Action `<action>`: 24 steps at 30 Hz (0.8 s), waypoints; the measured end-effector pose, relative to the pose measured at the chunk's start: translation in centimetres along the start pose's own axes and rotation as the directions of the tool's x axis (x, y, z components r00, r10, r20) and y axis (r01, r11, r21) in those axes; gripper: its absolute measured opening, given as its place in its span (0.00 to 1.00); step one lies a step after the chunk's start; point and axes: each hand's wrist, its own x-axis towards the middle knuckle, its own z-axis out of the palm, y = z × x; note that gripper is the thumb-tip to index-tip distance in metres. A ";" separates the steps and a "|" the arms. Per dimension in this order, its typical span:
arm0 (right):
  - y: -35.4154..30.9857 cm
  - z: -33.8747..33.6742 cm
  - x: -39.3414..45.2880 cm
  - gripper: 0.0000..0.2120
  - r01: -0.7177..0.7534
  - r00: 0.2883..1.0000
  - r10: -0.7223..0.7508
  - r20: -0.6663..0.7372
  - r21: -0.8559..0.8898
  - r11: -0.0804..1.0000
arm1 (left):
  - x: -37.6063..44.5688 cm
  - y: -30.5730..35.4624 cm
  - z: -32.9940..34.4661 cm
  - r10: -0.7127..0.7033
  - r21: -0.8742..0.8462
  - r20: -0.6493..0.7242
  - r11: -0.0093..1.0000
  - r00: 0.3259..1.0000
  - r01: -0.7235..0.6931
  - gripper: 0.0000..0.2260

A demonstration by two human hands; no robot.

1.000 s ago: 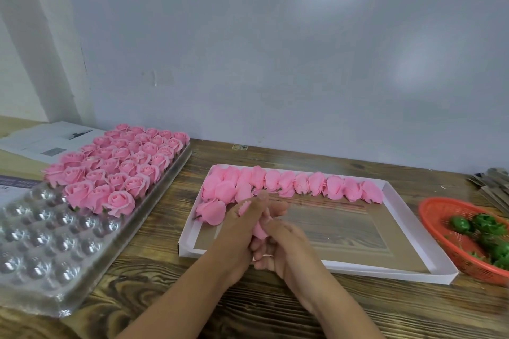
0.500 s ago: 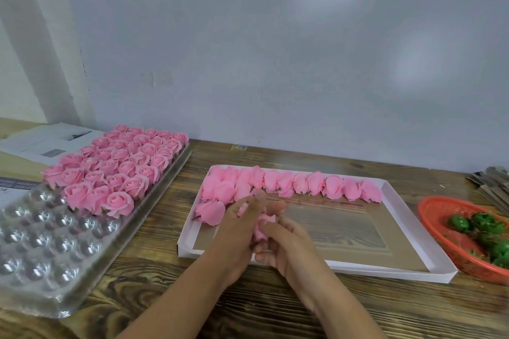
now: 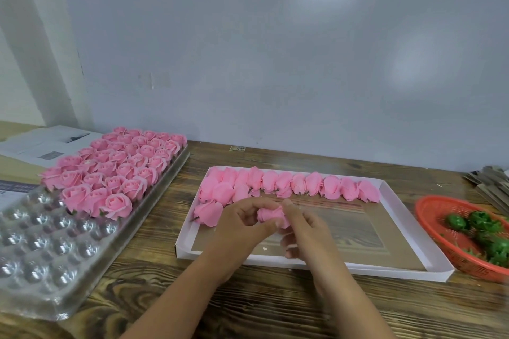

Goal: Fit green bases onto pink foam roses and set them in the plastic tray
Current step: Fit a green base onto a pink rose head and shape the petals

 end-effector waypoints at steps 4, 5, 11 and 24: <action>-0.5 -0.7 -0.2 0.06 0.147 0.988 -0.150 0.034 0.088 0.985 | 0.2 0.0 0.1 -0.024 -0.076 0.000 0.997 1.000 0.024 0.10; -0.6 -0.8 -0.3 0.08 0.173 0.983 -0.178 0.048 0.107 0.979 | 0.2 0.0 0.1 -0.023 -0.091 0.008 0.996 1.000 0.024 0.09; -0.3 -1.0 -0.1 0.13 0.230 0.973 -0.231 0.009 0.068 0.971 | 0.1 0.2 0.1 -0.001 -0.120 0.061 0.993 0.998 0.008 0.11; 0.1 -1.5 0.1 0.11 0.258 0.966 -0.258 0.031 0.027 0.966 | 0.1 0.0 0.2 0.040 -0.115 0.042 0.993 0.998 -0.035 0.08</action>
